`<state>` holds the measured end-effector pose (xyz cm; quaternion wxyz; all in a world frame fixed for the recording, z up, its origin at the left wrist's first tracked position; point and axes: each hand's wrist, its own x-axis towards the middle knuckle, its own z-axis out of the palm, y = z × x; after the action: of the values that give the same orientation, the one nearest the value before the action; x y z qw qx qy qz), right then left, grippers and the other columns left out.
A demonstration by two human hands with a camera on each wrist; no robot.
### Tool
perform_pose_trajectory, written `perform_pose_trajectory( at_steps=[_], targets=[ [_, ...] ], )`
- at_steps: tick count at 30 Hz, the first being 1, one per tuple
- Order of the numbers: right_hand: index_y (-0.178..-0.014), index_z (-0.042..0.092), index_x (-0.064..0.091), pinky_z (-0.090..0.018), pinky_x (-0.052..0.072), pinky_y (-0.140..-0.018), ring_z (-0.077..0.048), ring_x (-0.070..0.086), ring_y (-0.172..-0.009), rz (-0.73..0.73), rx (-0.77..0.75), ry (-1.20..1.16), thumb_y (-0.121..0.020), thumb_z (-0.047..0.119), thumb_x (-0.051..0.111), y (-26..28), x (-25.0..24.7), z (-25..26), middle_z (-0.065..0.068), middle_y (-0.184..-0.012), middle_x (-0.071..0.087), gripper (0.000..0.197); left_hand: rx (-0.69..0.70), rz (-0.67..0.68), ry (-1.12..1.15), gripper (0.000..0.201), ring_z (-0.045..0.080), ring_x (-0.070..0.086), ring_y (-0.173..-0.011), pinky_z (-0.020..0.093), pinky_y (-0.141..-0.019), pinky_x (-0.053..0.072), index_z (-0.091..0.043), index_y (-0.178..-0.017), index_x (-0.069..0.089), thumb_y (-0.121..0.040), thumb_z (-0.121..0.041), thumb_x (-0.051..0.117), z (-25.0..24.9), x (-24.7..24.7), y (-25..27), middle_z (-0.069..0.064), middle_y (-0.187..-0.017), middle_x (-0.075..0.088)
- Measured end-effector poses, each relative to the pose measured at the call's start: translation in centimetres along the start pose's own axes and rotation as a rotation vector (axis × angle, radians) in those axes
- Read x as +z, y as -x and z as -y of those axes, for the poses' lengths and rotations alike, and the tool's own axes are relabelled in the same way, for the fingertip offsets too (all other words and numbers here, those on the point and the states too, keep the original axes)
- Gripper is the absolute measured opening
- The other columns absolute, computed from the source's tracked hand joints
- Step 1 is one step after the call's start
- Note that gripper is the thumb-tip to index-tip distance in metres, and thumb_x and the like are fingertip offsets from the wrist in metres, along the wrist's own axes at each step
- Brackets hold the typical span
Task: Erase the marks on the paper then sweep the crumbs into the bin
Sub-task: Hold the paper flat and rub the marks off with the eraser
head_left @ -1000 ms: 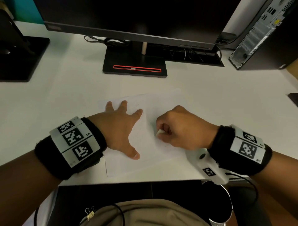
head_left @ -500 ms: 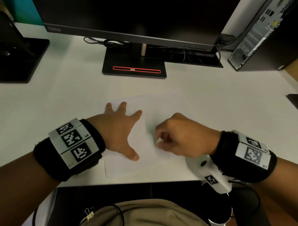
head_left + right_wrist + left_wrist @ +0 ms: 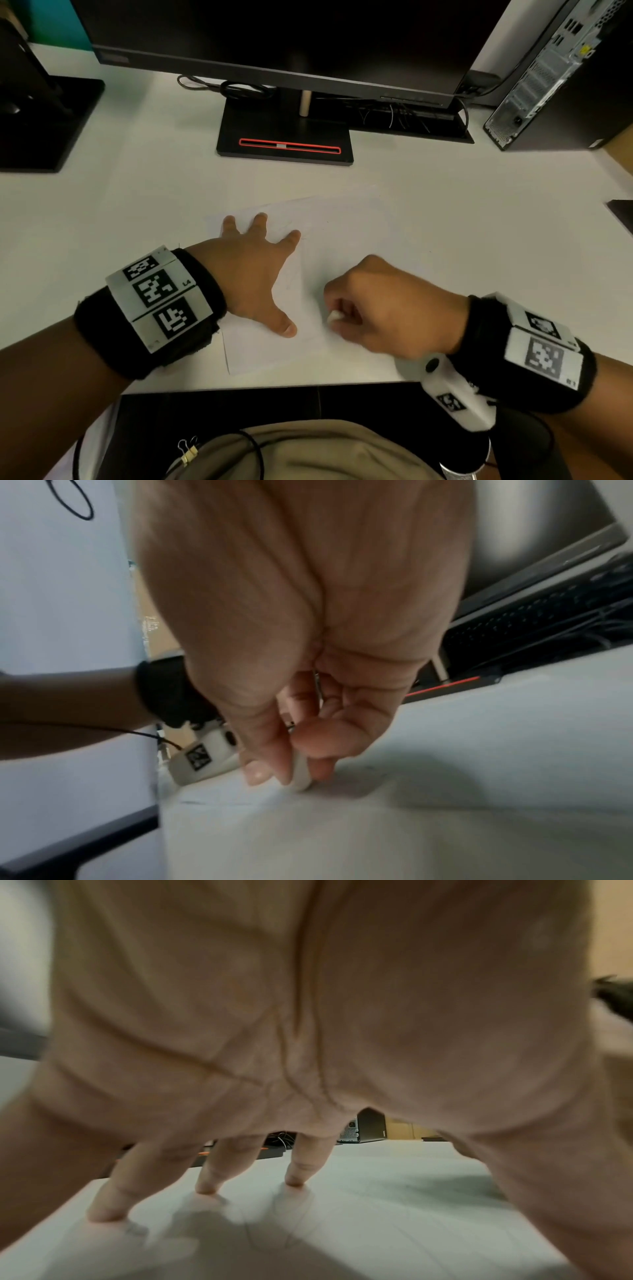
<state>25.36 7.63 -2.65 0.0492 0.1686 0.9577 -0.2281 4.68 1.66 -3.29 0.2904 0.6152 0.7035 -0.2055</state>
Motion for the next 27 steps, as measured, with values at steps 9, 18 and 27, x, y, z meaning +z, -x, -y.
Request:
perform_pose_trajectory(
  at_steps=[9, 18, 27],
  targets=[
    [-0.070, 0.010, 0.061, -0.024, 0.042, -0.057, -0.017, 0.053, -0.056, 0.021, -0.028, -0.019, -0.088, 0.017, 0.062, -0.6, 0.4, 0.5, 0.001, -0.058, 0.057, 0.019, -0.001, 0.003, -0.001, 0.141, 0.053, -0.016, -0.147, 0.061, -0.117, 0.026, -0.041, -0.154, -0.024, -0.060, -0.082, 0.073, -0.1, -0.1, -0.1, 0.010, -0.165, -0.025],
    [-0.070, 0.010, 0.063, -0.021, 0.043, -0.057, -0.015, 0.055, -0.056, 0.026, -0.012, -0.037, -0.087, 0.016, 0.063, -0.9, 0.2, 0.4, 0.002, -0.058, 0.059, 0.018, -0.006, -0.006, 0.008, 0.142, 0.053, -0.017, -0.147, 0.061, -0.117, 0.025, -0.042, -0.154, -0.024, -0.059, -0.082, 0.074, 0.0, 0.0, -0.2, 0.010, -0.165, -0.025],
    [-0.069, 0.011, 0.062, -0.023, 0.043, -0.056, -0.016, 0.055, -0.057, 0.010, 0.051, -0.031, -0.086, 0.017, 0.064, 0.1, 0.2, -0.1, 0.001, -0.058, 0.059, 0.018, -0.014, -0.008, 0.019, 0.141, 0.052, -0.017, -0.147, 0.060, -0.116, 0.025, -0.042, -0.154, -0.023, -0.059, -0.083, 0.073, 0.0, -0.1, -0.2, 0.010, -0.165, -0.025]
  ],
)
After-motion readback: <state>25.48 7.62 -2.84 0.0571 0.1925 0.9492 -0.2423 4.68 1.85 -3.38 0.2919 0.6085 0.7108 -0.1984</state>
